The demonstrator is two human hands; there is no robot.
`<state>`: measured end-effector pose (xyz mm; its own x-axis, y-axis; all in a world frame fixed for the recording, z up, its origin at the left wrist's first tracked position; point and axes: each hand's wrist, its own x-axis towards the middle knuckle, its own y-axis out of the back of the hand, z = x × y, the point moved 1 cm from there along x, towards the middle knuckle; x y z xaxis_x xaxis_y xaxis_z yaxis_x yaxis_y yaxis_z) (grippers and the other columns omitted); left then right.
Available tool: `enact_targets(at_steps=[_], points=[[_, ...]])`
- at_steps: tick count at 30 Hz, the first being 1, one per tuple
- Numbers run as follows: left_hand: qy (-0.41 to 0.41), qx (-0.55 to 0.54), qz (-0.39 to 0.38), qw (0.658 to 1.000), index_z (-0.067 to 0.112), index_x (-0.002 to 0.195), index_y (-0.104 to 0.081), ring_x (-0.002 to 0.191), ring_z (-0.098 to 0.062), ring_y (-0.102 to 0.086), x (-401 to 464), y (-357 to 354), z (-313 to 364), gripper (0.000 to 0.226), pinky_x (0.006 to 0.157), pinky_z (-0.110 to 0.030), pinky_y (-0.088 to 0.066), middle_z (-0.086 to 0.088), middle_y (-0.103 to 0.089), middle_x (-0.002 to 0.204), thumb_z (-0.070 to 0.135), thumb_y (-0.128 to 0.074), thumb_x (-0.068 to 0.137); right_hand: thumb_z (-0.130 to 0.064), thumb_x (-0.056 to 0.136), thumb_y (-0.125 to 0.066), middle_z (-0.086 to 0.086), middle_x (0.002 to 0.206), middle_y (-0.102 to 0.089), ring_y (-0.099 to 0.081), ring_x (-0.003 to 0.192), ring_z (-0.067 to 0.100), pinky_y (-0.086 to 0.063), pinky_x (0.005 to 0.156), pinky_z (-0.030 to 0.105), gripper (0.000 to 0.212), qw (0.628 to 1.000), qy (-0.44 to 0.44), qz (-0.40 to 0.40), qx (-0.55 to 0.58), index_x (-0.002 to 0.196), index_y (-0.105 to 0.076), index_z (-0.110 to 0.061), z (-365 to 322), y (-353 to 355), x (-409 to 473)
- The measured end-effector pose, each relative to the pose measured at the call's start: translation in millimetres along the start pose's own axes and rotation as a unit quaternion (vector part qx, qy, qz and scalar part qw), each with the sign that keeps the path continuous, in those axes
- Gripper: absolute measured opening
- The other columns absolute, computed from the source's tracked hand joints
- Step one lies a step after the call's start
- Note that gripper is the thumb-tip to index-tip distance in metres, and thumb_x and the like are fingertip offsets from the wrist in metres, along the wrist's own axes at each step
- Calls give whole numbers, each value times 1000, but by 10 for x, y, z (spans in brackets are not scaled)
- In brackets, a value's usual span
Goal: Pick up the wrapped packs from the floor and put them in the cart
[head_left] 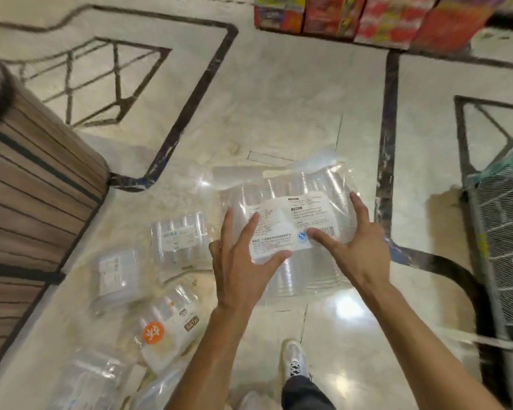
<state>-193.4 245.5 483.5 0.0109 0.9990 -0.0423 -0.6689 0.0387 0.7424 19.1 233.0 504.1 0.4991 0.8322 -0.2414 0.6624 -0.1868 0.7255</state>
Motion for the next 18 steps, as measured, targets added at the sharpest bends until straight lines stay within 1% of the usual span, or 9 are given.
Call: enact_targets(at_steps=[3,5,7,8,10,12,15,18], points=[[-49,-15,-7,999,45,151,-42,133,-20,-32,-276,669,588,97,97,-24,-28,19,-6,168,79,-74,65,-96,53,-60,18,125,-53,-64,106,39,-59,86,52,119,999,-2,39,-4,153,-11,-54,-454,741,-579],[-88,-36,-14,995,46,150,-42,134,-21,-33,-482,1020,896,97,97,-25,-30,18,-9,168,80,-74,65,-100,51,-57,19,124,-55,-64,103,38,-59,84,51,121,996,-12,86,-6,153,-11,-54,-634,1190,-1045],[-135,-51,-36,989,45,150,-42,138,-22,-34,-698,1263,1178,98,99,-25,-28,17,-12,168,80,-74,64,-96,54,-60,22,124,-55,-63,102,39,-58,83,46,119,989,-33,140,-19,154,-12,-52,-722,1599,-1532],[-158,-63,-49,984,44,151,-42,140,-22,-33,-822,1339,1316,99,100,-24,-27,16,-12,168,80,-75,64,-92,57,-64,24,126,-54,-62,106,40,-57,84,46,118,985,-41,167,-27,155,-14,-49,-744,1797,-1763],[-190,-89,-74,975,45,152,-41,141,-22,-30,-1133,1441,1610,99,100,-25,-27,15,-12,168,79,-75,65,-88,60,-68,25,132,-54,-60,113,41,-55,87,49,116,974,-46,221,-34,156,-18,-46,-729,2177,-2209],[-223,-108,-98,964,45,152,-39,142,-22,-29,-1482,1491,1886,99,100,-26,-27,14,-13,168,78,-75,65,-91,58,-65,24,132,-56,-61,112,41,-57,87,50,115,961,-62,268,-39,154,-17,-49,-647,2514,-2635],[-265,-137,-148,943,46,152,-41,143,-23,-29,-2011,1513,2243,102,98,-27,-31,14,-14,168,82,-71,61,-90,59,-66,22,124,-59,-62,106,40,-57,84,48,112,942,-107,316,-43,152,-19,-50,-426,2918,-3269],[-310,-148,-185,921,47,150,-43,143,-24,-29,-2523,1500,2558,104,103,-30,-33,12,-16,168,87,-66,56,-86,63,-68,16,115,-56,-60,100,38,-55,83,46,107,919,-154,360,-42,151,-18,-50,-163,3241,-3902]])
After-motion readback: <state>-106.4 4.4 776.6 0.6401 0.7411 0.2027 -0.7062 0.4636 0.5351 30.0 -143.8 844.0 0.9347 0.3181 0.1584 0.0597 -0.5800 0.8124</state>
